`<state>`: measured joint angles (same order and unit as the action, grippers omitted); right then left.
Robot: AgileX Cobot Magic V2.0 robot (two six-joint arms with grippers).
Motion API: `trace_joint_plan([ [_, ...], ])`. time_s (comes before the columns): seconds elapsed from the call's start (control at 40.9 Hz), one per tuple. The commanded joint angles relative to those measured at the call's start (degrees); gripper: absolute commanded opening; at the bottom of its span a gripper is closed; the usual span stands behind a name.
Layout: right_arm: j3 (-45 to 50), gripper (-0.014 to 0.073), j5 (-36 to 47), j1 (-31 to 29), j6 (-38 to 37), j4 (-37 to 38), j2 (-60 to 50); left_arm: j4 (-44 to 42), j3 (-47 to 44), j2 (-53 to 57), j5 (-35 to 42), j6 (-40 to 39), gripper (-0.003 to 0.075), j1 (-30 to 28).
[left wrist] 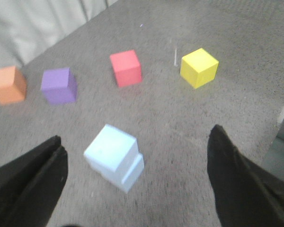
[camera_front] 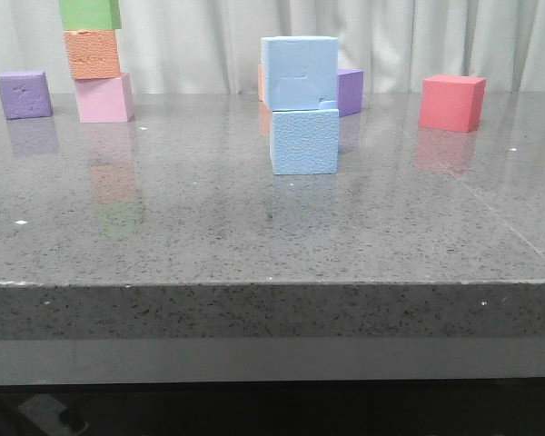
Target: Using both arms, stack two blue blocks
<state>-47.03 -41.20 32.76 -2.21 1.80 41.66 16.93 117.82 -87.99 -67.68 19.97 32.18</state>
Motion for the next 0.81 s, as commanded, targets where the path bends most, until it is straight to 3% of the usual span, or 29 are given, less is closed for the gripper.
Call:
trace_joint_plan([
  [0.0, -1.4, 0.0596, 3.8, -0.3, 0.6, 0.7, -0.3, -3.0, 1.3, 4.5, -1.0, -5.4, 0.0587, 0.4],
  [0.22, -1.4, 0.0596, 3.8, -0.3, 0.6, 0.7, -0.3, -3.7, -7.9, 13.3, -0.1, -8.3, 0.0527, 0.4],
  [0.391, -1.4, 0.0596, 3.8, -0.3, 0.6, 0.7, -0.3, -4.2, -23.8, 24.1, 5.1, -10.2, 0.0501, 0.4],
  [0.611, -1.4, 0.0596, 3.8, -0.3, 0.6, 0.7, -0.3, -11.8, -46.5, 39.9, 13.3, -20.0, 0.0501, 0.4],
  [0.782, -1.4, 0.0596, 3.8, -0.3, 0.6, 0.7, -0.3, -16.2, -59.6, 51.0, 14.7, -26.8, 0.0501, 0.4],
])
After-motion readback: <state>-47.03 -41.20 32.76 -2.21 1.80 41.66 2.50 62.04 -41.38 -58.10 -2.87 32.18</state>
